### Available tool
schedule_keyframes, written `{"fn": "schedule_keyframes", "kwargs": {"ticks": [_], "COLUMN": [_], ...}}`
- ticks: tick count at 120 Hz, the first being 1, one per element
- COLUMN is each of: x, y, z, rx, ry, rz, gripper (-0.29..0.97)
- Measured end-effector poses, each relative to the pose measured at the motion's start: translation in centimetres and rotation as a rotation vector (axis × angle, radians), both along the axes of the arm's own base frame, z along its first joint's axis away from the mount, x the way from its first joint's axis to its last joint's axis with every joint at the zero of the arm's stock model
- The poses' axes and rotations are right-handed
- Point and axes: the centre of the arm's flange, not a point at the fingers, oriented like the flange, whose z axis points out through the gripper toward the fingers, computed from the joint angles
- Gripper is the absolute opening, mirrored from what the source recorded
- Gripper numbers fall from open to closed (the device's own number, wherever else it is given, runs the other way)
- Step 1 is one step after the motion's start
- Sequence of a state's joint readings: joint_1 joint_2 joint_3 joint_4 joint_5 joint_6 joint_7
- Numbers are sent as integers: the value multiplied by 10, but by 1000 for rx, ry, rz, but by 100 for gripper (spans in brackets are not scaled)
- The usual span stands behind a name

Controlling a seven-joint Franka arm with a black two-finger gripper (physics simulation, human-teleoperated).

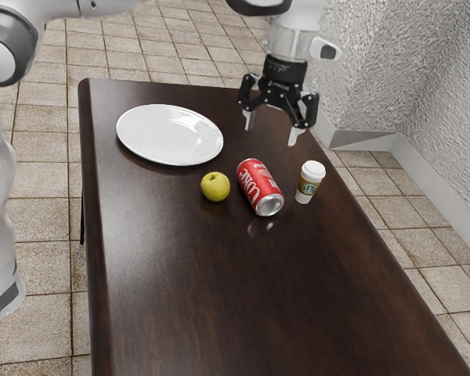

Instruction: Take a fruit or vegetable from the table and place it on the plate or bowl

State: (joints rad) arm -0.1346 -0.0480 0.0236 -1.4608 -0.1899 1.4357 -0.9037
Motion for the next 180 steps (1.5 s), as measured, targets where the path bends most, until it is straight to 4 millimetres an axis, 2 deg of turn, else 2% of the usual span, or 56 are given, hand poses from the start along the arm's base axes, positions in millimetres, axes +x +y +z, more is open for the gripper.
{"fn": "schedule_keyframes", "kwargs": {"ticks": [23,40,50,67,75,87,109,117,125,153,163,172,175,180], "x": [6,5,2,-20,-30,-26,-29,-26,-15,19,-1,-30,-35,-41], "y": [30,30,5,-89,-119,-134,-135,-125,-107,-15,29,104,115,122], "z": [-3,0,1,1,-1,-13,-7,-5,-10,-24,-25,-38,-42,-49], "rx": [-7,20,145,228,242,264,248,222,201,151,116,114,116,118], "ry": [46,53,18,-26,-39,-43,-76,-83,-79,-81,-104,-111,-115,-124], "rz": [221,311,286,88,-38,-221,-505,-598,-676,-817,-829,-746,-740,-754], "gripper": [68,68,68,68,68,68,68,68,68,68,68,68,68,68]}}
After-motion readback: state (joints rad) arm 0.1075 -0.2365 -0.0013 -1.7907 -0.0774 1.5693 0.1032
